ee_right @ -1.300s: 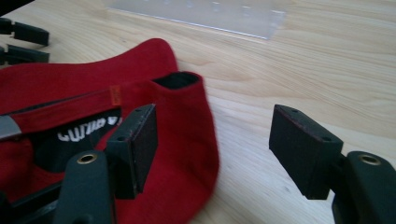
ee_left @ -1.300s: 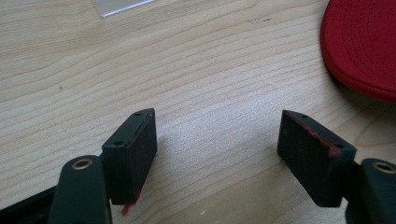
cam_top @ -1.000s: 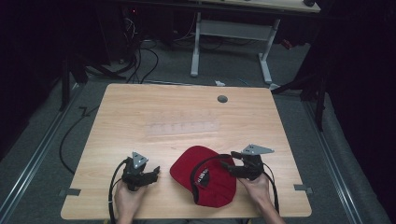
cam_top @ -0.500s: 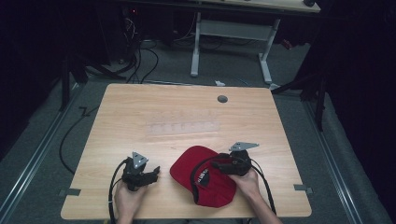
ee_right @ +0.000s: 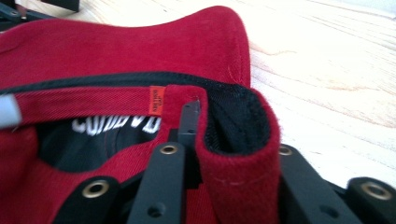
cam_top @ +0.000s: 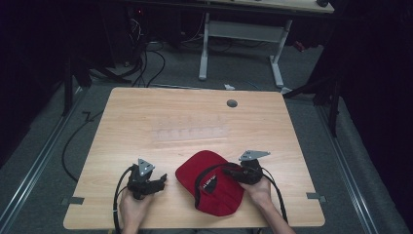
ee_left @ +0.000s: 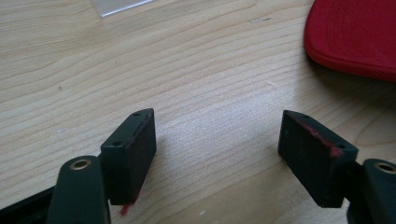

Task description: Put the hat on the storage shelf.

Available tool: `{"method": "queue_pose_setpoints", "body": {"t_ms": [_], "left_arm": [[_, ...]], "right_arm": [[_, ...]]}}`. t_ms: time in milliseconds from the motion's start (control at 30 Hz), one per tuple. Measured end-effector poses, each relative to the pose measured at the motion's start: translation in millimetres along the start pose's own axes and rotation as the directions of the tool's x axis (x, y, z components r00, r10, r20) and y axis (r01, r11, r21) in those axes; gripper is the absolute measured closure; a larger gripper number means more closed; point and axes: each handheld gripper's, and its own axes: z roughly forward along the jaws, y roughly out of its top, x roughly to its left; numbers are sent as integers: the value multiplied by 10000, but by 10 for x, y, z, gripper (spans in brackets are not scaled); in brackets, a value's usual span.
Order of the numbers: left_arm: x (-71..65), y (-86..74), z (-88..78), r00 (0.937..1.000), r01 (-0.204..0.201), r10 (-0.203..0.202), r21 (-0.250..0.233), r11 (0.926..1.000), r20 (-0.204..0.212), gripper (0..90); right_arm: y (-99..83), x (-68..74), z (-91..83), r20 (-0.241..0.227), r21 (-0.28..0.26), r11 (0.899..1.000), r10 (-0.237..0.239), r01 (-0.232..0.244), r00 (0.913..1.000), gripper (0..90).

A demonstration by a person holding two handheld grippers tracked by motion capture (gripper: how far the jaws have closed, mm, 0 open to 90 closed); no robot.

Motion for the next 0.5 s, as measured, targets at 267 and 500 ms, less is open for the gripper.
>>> {"method": "queue_pose_setpoints", "body": {"t_ms": [267,500], "left_arm": [[0,0,0,10000,2,-2,-1,10000,-2,280],[0,1,2,10000,-2,2,-4,10000,-10,280]], "right_arm": [[18,42,-92,-290,-207,9998,33,-39,9996,821],[37,56,-187,-263,-406,9987,291,-301,9992,826]]}}
